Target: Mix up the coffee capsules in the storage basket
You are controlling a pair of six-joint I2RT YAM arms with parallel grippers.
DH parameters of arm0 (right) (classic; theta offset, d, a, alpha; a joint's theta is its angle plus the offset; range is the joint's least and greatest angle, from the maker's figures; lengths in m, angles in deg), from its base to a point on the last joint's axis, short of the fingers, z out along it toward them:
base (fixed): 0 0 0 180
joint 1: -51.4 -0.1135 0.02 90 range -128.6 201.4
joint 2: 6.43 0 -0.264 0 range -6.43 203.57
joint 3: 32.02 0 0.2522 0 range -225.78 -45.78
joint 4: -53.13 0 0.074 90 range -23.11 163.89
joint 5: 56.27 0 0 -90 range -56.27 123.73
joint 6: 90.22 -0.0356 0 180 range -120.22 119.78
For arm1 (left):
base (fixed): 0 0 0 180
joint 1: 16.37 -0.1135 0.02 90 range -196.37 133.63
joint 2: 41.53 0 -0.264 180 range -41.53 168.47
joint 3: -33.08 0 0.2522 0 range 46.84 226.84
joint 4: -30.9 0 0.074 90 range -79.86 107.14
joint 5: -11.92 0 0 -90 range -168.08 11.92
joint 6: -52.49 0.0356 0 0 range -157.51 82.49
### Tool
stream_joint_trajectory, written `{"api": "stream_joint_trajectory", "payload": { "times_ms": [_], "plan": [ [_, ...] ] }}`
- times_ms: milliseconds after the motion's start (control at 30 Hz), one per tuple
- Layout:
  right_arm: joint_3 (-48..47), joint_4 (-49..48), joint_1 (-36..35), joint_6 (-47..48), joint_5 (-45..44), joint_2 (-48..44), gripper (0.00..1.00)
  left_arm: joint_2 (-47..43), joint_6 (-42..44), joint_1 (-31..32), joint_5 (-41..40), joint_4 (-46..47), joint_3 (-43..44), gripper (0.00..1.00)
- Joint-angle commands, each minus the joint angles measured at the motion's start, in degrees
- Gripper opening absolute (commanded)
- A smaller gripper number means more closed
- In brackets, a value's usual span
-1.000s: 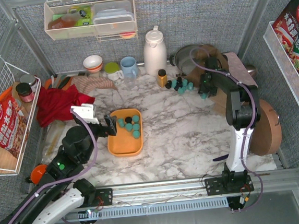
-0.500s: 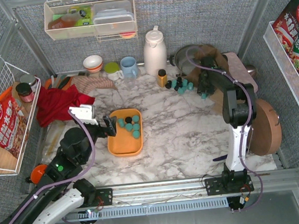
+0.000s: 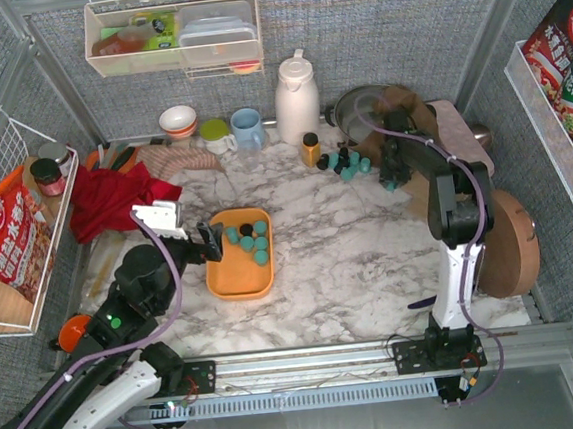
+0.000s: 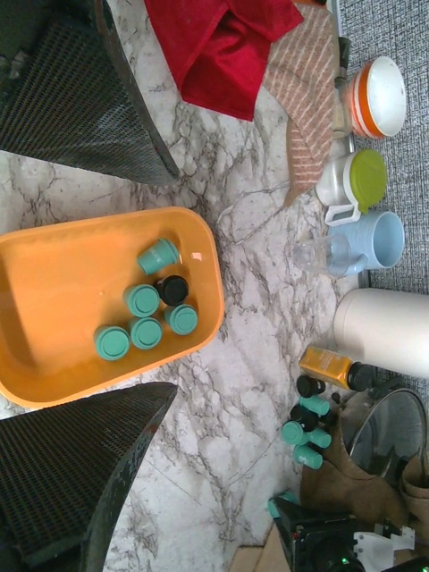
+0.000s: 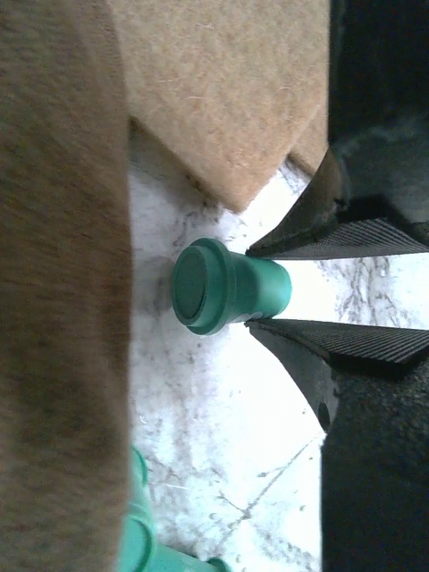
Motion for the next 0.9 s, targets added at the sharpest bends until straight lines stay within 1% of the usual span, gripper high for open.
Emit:
{"api": "stream_joint_trajectory", "payload": {
  "times_ms": [0,200,333,467,667,733,867],
  "plan": [
    [3.6,-3.3,-0.7,0.9,0.1,-3.6,0.28,-0.4,0.1,0.0,-0.5,0.8,-0.1,0.99],
    [8.5,-6.8,-2.2,3.7,-0.9,-8.3,0.25,0.1,0.1,0.0,-0.5,0.7,0.0,0.99],
    [13.9,-11.1,-5.0,7.0,-1.0,-14.8,0.26,0.2,-0.1,-0.1,-0.8,1.2,-0.2,0.99],
    [22.3,-19.5,-9.4,11.1,1.1,-23.4,0.26,0.4,-0.4,-0.1,0.1,2.0,-0.2,0.99],
    [36.5,-34.2,-18.3,17.8,6.5,-38.2,0.26,1.2,-1.7,-0.1,1.4,4.4,-0.7,0.99],
    [41.1,-38.5,-20.7,18.6,9.3,-42.8,0.26,2.6,-2.4,-0.1,2.3,4.5,0.0,0.99],
    [49.7,-47.7,-23.2,19.4,17.3,-51.0,0.26,6.3,-5.0,-0.1,4.8,5.6,1.4,0.99]
  ]
}}
